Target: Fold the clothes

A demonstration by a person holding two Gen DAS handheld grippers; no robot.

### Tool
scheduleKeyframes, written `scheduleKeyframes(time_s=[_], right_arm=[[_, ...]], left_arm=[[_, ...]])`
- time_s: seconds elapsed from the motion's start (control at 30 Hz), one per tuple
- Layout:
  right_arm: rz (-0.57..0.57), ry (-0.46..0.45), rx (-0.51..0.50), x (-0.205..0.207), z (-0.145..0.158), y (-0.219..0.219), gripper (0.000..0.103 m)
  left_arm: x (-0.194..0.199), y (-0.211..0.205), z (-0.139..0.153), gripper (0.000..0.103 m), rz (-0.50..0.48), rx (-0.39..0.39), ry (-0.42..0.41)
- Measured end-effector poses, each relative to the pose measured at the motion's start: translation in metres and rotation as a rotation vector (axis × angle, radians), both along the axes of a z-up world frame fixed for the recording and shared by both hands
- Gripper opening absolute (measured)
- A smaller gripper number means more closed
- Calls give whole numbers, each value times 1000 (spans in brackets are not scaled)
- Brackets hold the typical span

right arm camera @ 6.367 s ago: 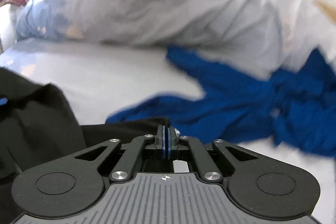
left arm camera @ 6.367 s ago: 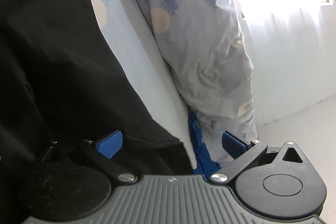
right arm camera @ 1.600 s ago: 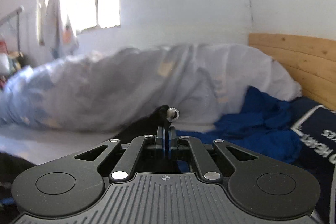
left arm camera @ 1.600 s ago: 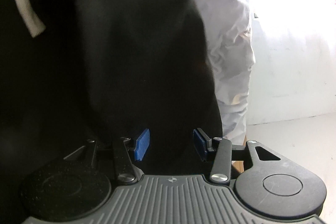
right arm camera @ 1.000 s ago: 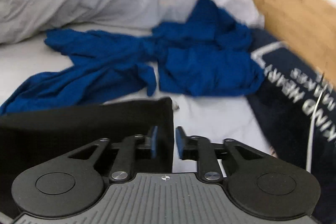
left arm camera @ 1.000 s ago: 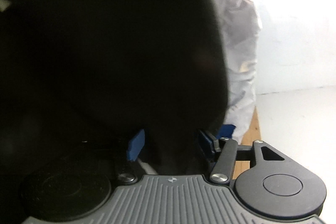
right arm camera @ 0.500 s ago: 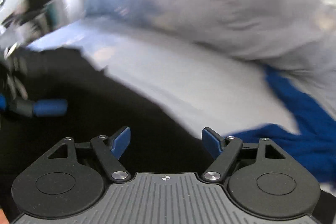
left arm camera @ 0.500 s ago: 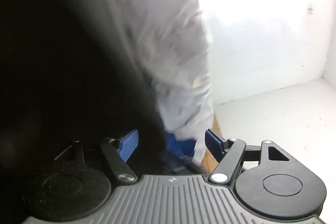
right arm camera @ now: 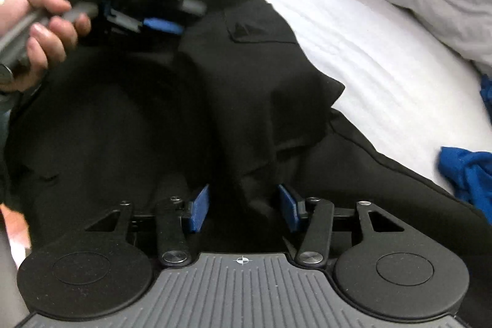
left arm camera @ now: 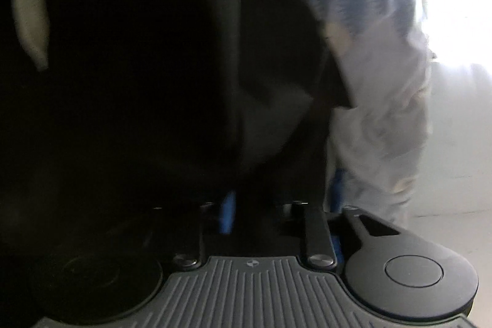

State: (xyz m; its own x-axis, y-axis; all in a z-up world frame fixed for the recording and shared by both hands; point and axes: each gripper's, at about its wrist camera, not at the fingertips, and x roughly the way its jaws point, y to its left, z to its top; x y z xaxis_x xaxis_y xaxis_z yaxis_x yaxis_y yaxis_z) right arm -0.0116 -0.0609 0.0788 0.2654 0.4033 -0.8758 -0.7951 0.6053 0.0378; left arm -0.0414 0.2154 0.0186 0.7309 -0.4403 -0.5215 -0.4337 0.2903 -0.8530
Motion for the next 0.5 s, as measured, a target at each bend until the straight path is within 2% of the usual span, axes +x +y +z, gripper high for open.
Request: scheduleKeyframes(time_s=[0.07, 0.13, 0.23, 0.3, 0.37, 0.43, 0.5], right_arm=[[-26, 4, 26, 4, 19, -9, 60], [-93, -38, 72, 13, 40, -24, 75], [-210, -99, 81, 41, 59, -52, 77], [-348, -149, 54, 59, 61, -87, 77], [-514, -161, 61, 77, 58, -130, 77], [-664, -150, 94, 86, 49, -181, 77], [-798, -154, 113, 84, 37, -225, 77]], left_arm=[[-6, 0, 2, 26, -23, 21, 5], [-11, 2, 2, 22, -37, 17, 7], [-16, 3, 5, 20, -52, 15, 6], [-18, 1, 12, 21, -68, 42, -6], [-20, -4, 21, 29, -79, 63, -36], [-22, -12, 32, 51, -94, 80, -100], [-24, -25, 45, 60, -127, 110, -186]])
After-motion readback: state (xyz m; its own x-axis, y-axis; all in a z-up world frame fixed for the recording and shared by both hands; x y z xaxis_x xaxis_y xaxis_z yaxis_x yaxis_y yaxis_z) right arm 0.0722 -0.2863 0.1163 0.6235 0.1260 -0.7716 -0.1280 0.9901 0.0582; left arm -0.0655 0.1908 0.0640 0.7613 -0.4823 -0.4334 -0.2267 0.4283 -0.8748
